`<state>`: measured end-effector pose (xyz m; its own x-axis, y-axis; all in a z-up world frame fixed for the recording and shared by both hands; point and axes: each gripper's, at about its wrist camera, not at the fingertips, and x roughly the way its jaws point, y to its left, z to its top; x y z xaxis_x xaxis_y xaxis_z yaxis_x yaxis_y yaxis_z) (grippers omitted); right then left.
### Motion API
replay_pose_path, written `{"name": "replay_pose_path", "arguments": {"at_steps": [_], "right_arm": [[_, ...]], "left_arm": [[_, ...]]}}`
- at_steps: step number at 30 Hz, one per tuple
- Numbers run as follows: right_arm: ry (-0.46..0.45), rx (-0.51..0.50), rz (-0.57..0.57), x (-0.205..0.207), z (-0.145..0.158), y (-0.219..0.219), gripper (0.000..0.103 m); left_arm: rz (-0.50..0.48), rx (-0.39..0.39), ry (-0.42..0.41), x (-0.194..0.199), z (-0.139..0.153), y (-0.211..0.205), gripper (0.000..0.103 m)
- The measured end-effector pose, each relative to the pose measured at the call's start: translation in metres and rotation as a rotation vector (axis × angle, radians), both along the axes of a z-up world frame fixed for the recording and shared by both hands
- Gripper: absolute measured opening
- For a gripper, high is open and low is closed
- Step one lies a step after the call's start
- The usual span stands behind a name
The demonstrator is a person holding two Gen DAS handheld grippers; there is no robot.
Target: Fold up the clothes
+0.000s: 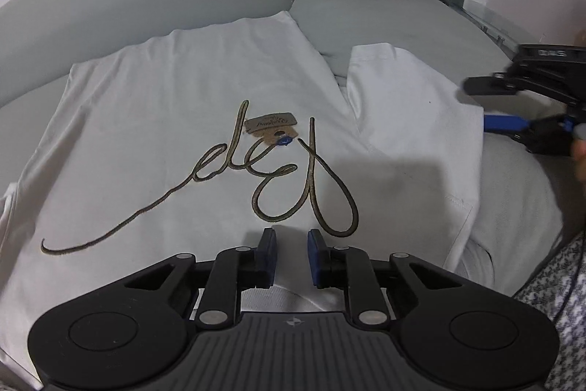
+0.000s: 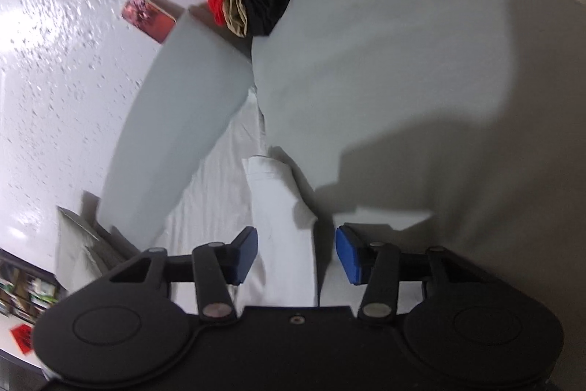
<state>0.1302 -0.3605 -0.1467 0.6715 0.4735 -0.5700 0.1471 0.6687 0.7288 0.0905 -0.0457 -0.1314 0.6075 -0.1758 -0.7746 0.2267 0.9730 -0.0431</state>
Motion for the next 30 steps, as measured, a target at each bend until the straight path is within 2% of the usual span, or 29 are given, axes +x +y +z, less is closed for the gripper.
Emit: {"name": "replay_pose_path", "arguments": {"at_steps": [2,3,4,5,6,7,9,12,15,18,20,24,25,27,28,30], "right_arm": [[-0.017,-0.048,0.003,0.009,0.000,0.009,0.046],[-0.026,-0.076,0.001,0.013,0.001,0.014,0.040],[-0.035,-0.101,-0.008,0.015,0.002,0.018,0.026],[-0.041,-0.116,-0.029,0.015,0.002,0.020,0.016],[-0.044,-0.109,-0.051,0.016,0.001,0.019,0.007],[-0.047,-0.087,-0.071,0.015,-0.001,0.017,0.004],[-0.098,-0.082,-0.112,0.007,0.004,0.013,0.003],[-0.177,-0.270,-0.180,-0.016,0.020,0.018,0.002],[-0.158,-0.417,-0.219,-0.039,0.024,0.030,0.002],[-0.106,-0.541,-0.206,-0.045,0.020,0.046,0.002],[-0.111,-0.535,-0.218,-0.046,0.021,0.044,0.004],[-0.145,-0.369,-0.294,-0.047,0.023,0.024,0.015],[-0.169,-0.363,-0.330,-0.049,0.026,0.020,0.016],[-0.237,-0.424,-0.417,-0.055,0.036,0.020,0.018],[-0.282,-0.453,-0.426,-0.058,0.041,0.023,0.018],[-0.359,-0.482,-0.280,-0.060,0.047,0.044,0.018]], "left_arm": [[0.012,-0.022,0.010,0.001,0.000,0.003,0.018],[0.017,-0.030,0.013,0.002,-0.001,0.004,0.018],[0.018,-0.027,0.011,0.001,-0.001,0.004,0.019],[0.019,-0.025,0.009,0.000,-0.001,0.003,0.019],[0.020,-0.022,0.006,0.000,-0.001,0.002,0.019],[0.018,-0.015,0.003,-0.001,0.000,0.001,0.019],[0.012,-0.010,-0.003,-0.003,0.001,0.000,0.018],[-0.037,-0.042,-0.011,-0.008,0.003,0.001,0.017],[-0.070,0.003,-0.028,-0.015,0.000,-0.007,0.017],[-0.088,0.066,-0.048,-0.019,-0.002,-0.014,0.017],[-0.089,0.075,-0.050,-0.021,0.000,-0.013,0.017],[-0.050,0.016,-0.089,-0.029,0.012,0.005,0.019],[-0.033,0.002,-0.108,-0.031,0.015,0.010,0.019],[0.017,-0.013,-0.143,-0.032,0.021,0.022,0.023],[0.048,-0.018,-0.153,-0.031,0.023,0.025,0.023],[0.108,-0.021,-0.148,-0.024,0.022,0.033,0.023]]}}
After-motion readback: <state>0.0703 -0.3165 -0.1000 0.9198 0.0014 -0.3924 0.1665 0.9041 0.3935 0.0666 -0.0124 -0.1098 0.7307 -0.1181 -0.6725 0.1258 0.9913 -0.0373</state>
